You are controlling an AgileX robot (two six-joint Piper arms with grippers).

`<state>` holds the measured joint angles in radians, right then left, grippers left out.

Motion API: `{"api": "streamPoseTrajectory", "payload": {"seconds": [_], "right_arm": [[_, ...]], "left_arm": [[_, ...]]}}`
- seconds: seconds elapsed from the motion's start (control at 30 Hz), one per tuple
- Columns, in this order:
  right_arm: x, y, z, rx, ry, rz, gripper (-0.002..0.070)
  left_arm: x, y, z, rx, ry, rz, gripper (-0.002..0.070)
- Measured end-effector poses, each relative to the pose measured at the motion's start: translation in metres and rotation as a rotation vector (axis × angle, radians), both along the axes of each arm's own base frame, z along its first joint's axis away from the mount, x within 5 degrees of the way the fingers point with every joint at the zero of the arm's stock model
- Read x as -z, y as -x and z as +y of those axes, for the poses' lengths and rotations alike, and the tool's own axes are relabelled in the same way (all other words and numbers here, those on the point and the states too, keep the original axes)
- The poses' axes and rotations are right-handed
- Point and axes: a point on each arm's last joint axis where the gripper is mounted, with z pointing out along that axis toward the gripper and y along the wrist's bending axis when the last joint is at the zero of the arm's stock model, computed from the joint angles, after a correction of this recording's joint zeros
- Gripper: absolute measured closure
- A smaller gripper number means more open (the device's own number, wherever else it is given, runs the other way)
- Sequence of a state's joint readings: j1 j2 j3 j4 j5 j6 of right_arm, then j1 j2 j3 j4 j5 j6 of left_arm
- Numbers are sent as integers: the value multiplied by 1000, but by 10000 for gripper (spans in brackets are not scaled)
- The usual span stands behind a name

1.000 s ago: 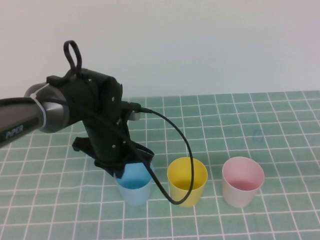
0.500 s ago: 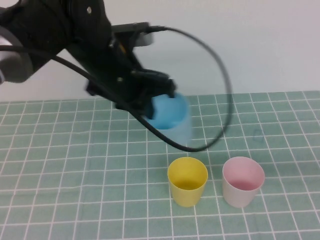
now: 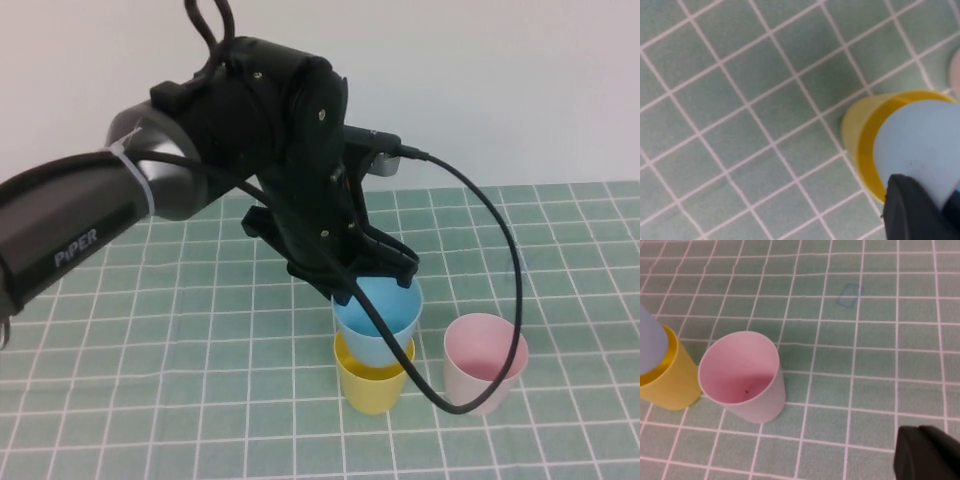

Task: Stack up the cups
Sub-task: Place the blue cup on the yellow cup

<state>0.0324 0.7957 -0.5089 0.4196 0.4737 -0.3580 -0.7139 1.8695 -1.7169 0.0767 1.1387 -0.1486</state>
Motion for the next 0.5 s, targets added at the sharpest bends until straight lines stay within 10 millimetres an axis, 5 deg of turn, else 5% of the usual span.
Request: {"api": "streamPoseTrajectory", "payload": {"seconds": [0.5], "right_arm": [[0, 0, 0, 0, -6, 4, 678]], "left_arm": [[19, -4, -6, 11, -15, 59, 648]]}}
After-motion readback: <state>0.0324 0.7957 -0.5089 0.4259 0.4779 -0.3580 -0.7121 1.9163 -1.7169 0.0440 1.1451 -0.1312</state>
